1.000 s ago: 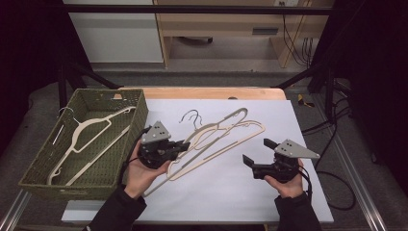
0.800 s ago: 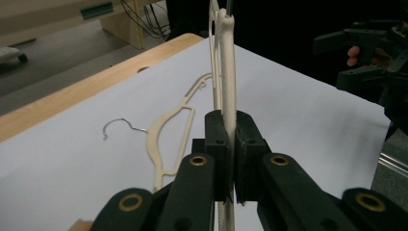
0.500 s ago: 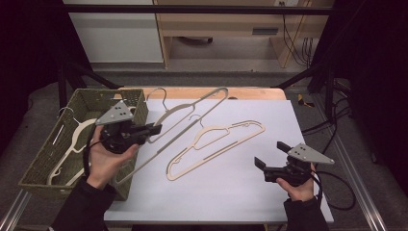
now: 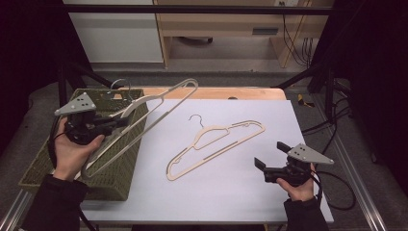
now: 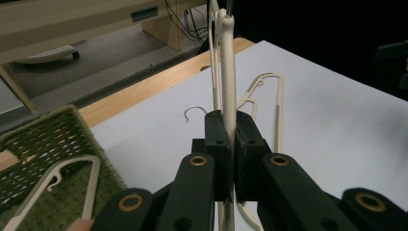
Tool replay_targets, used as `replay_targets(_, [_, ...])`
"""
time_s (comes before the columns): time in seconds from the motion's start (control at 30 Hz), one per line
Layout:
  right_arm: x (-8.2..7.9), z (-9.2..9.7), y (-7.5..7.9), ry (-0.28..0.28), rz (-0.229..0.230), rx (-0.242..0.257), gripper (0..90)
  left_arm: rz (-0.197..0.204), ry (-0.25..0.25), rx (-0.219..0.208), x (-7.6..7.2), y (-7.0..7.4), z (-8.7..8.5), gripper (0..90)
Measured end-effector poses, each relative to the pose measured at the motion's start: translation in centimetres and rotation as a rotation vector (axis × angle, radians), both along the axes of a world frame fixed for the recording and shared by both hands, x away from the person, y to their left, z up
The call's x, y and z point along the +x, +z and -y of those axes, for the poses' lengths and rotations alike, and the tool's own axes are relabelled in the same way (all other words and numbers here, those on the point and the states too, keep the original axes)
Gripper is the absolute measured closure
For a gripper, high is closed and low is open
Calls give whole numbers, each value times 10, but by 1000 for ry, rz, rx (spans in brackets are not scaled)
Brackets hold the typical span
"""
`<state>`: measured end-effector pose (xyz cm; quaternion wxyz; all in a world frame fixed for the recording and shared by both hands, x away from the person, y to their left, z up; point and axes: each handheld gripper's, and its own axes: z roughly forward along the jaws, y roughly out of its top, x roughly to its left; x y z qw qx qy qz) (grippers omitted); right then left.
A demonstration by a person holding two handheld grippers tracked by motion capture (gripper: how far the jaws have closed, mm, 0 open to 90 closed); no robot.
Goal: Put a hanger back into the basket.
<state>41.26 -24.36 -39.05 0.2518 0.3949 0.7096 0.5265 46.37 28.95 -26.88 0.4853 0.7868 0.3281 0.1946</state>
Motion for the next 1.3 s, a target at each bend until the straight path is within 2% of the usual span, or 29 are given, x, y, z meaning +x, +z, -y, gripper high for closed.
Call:
replay_targets(0.1, [0, 0, 0, -2, -4, 0, 25, -3, 13, -1, 2, -1, -9, 861])
replay_targets(0.2, [1, 0, -1, -4, -8, 0, 23, -7, 41, 6, 7, -1, -27, 861])
replay_targets(0.57, [3, -2, -3, -6, -16, -6, 23, -32, 100, -19, 15, -10, -73, 860])
replay_targets(0.8, [3, -2, -4, -7, -20, -9, 23, -48, 118, -4, 19, -18, -93, 860])
replay_targets(0.87, [3, -2, -4, -7, -21, -10, 23, -56, 130, 16, 19, -23, -102, 860])
replay_targets(0.97, [4, -3, -4, -5, -20, -13, 23, -56, 143, 11, 19, -25, -109, 860])
replay_targets(1.1, [4, -3, -5, -5, -24, -12, 23, -57, 173, -2, 18, -31, -126, 860])
replay_targets(1.3, [4, -3, -5, -6, -23, -14, 23, -65, 196, -1, 16, -36, -138, 860])
